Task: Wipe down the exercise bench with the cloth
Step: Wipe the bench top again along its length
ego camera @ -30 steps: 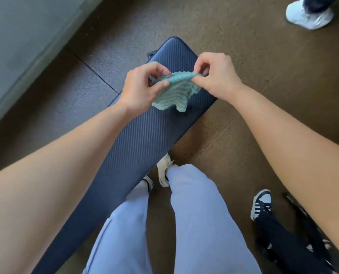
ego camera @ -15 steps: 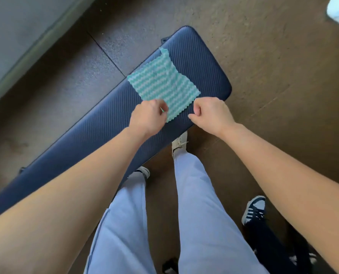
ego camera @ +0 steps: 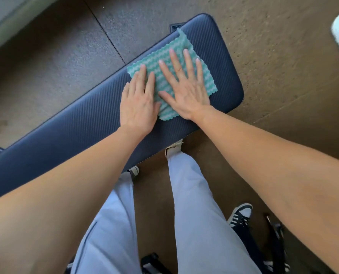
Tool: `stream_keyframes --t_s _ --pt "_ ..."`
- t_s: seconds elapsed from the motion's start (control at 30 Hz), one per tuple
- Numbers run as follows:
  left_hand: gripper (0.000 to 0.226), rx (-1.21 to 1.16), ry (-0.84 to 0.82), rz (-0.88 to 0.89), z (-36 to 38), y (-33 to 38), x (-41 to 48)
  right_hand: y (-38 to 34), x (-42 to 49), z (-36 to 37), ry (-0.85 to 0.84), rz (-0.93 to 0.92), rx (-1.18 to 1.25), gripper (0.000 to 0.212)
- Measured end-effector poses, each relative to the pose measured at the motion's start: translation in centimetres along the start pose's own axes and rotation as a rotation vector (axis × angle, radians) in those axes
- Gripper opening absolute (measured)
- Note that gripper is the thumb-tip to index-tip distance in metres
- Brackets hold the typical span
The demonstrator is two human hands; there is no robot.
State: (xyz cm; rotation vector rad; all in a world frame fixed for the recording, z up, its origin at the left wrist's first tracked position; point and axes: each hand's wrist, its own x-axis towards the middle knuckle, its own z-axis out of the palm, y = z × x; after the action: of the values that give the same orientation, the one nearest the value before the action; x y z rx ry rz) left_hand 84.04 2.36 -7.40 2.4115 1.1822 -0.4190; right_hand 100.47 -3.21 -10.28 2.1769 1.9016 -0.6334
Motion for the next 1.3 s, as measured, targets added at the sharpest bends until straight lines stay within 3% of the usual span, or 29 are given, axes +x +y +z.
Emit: stream_keyframes --t_s 0.2,0.27,0.37,0.47,0.63,0.77,0.83,0.97,1.1,1.2,1.3 --pt "0.111 0.062 -0.087 -0.226 0.2 -1.4 -1.8 5.0 0.3 -1.6 0.004 0.254 0.063 0.086" --pt "0.124 0.047 -0.127 -0.308 0.2 -2.8 -2.5 4.2 1.2 -2.2 0.006 0.356 0.078 0.092" --pt "0.13 0.06 -0.138 -0.284 0.6 -3.8 -2.9 1.2 2.6 -2.1 0.014 0.383 0.035 0.093" --pt "0.131 0.058 -0.138 -0.274 0.9 -4.0 -2.8 -1.1 2.8 -1.5 0.048 0.273 0.002 0.082" --pt "0.125 -0.031 -0.111 -0.268 1.2 -4.2 -3.0 -7.6 0.7 0.8 0.013 -0.172 -0.132 0.068" --pt "0.133 -0.038 -0.107 -0.281 1.2 -4.5 -3.2 -5.0 1.2 0.8 -0.011 -0.353 -0.119 0.063" --pt "0.134 -0.032 -0.122 -0.274 1.1 -4.4 -3.3 -1.6 0.7 0.5 0.005 -0.233 -0.092 0.062" --pt "0.13 -0.03 -0.124 -0.255 0.9 -4.2 -3.4 4.2 -3.2 0.4 0.023 0.221 -0.067 0.06" --pt "0.127 0.001 -0.105 -0.237 1.2 -4.4 -3.5 3.3 -4.6 1.0 0.023 0.434 -0.036 0.059" --pt "0.122 0.031 -0.091 -0.216 1.3 -4.8 -3.8 0.5 -4.1 1.2 0.02 0.469 0.006 0.061" --pt "0.103 0.043 -0.057 -0.13 1.5 -6.0 -4.9 -3.5 -3.6 1.6 0.017 0.29 -0.015 0.062"
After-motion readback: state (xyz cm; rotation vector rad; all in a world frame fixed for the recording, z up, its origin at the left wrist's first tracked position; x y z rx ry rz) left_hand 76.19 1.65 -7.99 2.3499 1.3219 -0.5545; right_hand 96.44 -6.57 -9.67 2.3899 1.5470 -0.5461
